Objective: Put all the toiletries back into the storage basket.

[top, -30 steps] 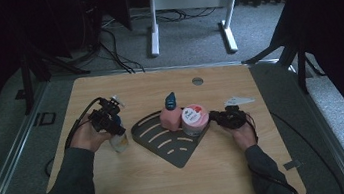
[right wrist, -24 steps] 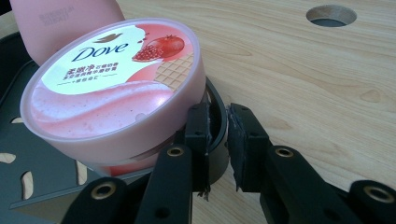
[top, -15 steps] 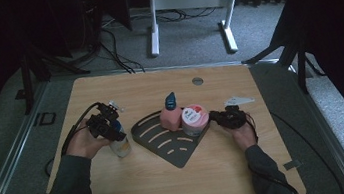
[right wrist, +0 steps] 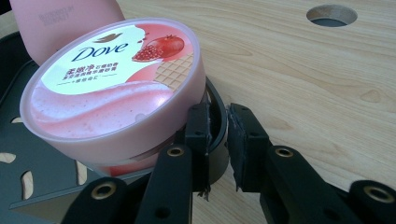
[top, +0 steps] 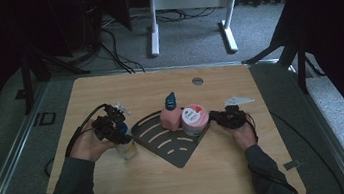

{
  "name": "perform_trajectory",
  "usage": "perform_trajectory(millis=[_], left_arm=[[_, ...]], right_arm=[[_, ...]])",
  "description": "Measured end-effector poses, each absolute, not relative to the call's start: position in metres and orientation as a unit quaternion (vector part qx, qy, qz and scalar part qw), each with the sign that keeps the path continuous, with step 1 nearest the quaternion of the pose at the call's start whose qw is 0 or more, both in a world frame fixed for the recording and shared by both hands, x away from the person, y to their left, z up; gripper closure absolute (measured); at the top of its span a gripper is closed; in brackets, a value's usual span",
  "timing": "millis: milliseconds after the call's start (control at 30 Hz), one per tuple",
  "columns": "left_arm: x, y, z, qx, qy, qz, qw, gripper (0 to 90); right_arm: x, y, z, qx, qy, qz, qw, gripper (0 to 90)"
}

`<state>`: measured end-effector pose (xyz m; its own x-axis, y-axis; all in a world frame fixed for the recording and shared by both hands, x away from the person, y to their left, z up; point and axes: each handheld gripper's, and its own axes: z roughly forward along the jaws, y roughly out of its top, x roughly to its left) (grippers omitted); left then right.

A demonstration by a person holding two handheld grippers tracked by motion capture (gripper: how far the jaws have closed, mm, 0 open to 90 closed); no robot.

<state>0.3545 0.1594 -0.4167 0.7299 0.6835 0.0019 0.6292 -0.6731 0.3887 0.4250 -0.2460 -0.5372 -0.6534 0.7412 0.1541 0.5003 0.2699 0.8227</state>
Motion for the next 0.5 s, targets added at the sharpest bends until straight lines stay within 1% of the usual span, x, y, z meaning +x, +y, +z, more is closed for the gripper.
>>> perform_trajectory(millis=[500], left_arm=[[0.348, 0.136, -0.416, 0.922, 0.328, 0.064, 0.193, 55.2]], right_arm=[[0.425, -0.246, -0.537, 0.395, 0.786, 0.457, 0.132, 78.6]])
